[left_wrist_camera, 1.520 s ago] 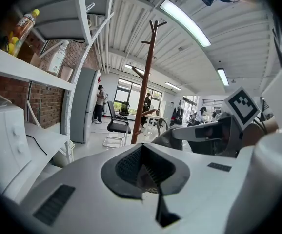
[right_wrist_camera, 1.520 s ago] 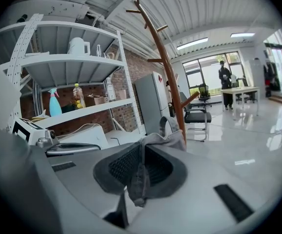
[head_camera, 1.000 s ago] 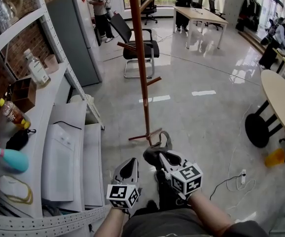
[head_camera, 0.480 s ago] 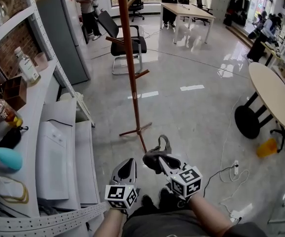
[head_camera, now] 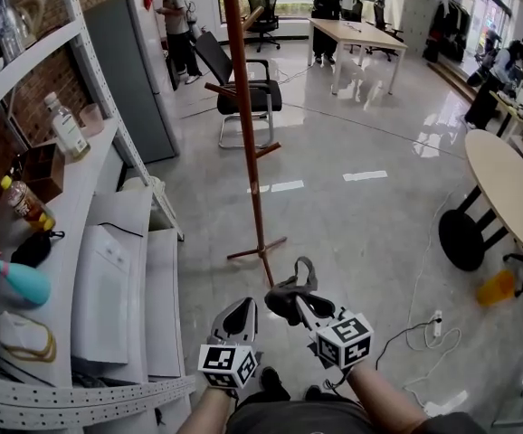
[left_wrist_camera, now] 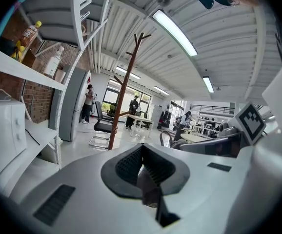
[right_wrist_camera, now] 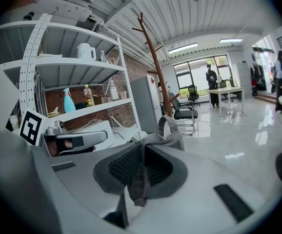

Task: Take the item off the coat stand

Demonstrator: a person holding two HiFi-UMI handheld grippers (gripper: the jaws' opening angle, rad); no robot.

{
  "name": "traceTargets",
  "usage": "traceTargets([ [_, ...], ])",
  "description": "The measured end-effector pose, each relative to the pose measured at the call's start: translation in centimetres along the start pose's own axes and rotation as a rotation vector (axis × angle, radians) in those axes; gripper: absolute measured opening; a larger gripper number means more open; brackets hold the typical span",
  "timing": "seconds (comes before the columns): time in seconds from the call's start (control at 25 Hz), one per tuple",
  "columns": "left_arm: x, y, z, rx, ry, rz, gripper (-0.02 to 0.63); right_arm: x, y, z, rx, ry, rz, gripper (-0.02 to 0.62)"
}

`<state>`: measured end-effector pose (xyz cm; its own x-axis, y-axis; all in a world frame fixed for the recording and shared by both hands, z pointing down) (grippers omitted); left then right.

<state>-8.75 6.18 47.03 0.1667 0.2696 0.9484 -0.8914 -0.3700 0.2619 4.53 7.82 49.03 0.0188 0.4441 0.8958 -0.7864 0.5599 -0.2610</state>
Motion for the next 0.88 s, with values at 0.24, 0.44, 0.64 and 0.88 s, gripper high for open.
traceTargets([
  [0.24, -0.3, -1.8, -0.8, -0.022, -0.014, 0.002, 0.008, -0.1, -0.7, -1.4, -0.021, 0.01, -0.023, 0.037],
  [0.44, -1.0, -3.3, -1.5, -0.029, -0.029, 0.01, 0.008, -0.8, -1.0, -2.3, -0.039, 0.008, -0.043, 0.036],
  [0.64, -1.3, -5.0, -2.0, -0.033, -0.039, 0.021, 0.007, -0.9, -1.2, -3.6, -0.057, -0.001, -0.048, 0.037],
  [0.88, -1.3, -6.5, -2.8, -0.032, -0.051, 0.032, 0.006, -1.1, -1.2, -5.1, -0.064, -0.004, -0.067, 0.037],
])
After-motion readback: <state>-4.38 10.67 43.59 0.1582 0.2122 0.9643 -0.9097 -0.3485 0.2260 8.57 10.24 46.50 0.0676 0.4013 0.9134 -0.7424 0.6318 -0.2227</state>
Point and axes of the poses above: the fingertips, and each gripper's own axes: z forward along the fingers, y to its left, x out of its underside, the point moved 2 cm from there along -z, backward along the fingers, and after that the axes turned 10 degrees about -x, right-handed, at the moved point
